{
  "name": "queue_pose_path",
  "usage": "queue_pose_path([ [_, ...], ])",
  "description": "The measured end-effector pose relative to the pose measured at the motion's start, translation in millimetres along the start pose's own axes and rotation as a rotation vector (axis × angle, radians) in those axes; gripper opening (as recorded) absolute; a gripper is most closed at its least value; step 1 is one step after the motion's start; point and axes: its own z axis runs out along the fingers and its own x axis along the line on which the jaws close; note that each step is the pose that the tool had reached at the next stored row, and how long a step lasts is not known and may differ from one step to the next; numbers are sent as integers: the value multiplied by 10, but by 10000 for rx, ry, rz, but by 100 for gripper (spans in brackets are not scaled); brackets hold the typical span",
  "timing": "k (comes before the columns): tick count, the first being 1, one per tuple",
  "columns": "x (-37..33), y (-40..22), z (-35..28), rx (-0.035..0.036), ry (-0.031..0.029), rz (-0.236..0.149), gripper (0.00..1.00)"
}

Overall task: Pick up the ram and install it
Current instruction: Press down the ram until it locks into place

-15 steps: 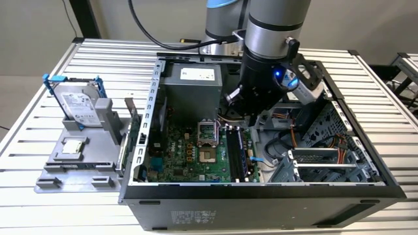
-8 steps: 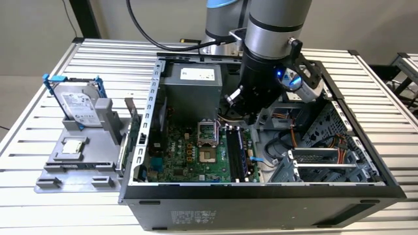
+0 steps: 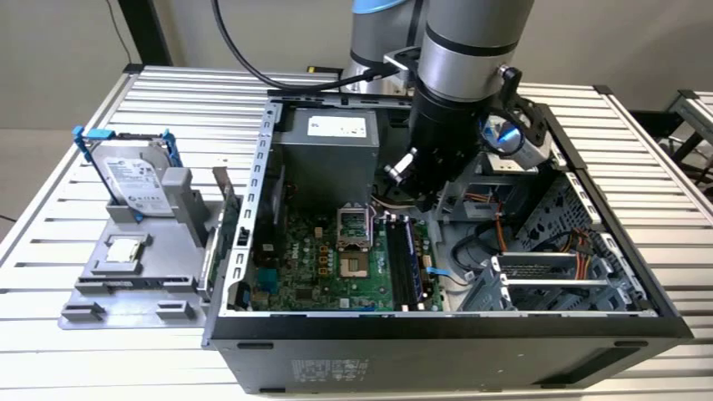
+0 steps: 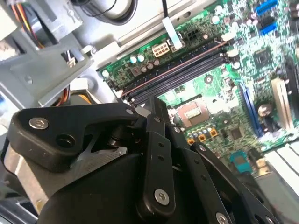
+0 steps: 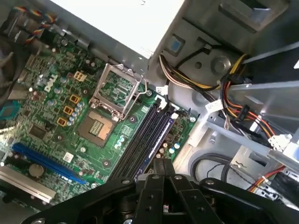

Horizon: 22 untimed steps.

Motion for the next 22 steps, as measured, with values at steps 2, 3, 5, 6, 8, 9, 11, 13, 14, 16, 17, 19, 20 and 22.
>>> queue_pose_path([
  [2, 0, 0, 1, -12, -4, -357, 0],
  [3, 0, 0, 1, -17, -6, -519, 0],
  [5, 0, 0, 2, -23, -7, -770, 0],
  [6, 0, -1, 2, -25, -6, -885, 0],
  [8, 3, -6, 3, -18, 4, -1041, 0],
  [9, 6, -12, 4, -15, 9, -1089, 0],
  [11, 14, -23, 8, -19, 9, -1195, 0],
  [13, 20, -32, 12, -21, 12, -1314, 0],
  [14, 22, -36, 15, -22, 13, -1372, 0],
  [16, 31, -52, 20, -19, 19, -1457, 0],
  [17, 37, -61, 24, -14, 24, -1482, 0],
  [19, 41, -66, 36, 18, 47, -1508, 0],
  [20, 42, -68, 43, 41, 63, -1520, 0],
  [22, 49, -78, 59, 63, 81, -1561, 0],
])
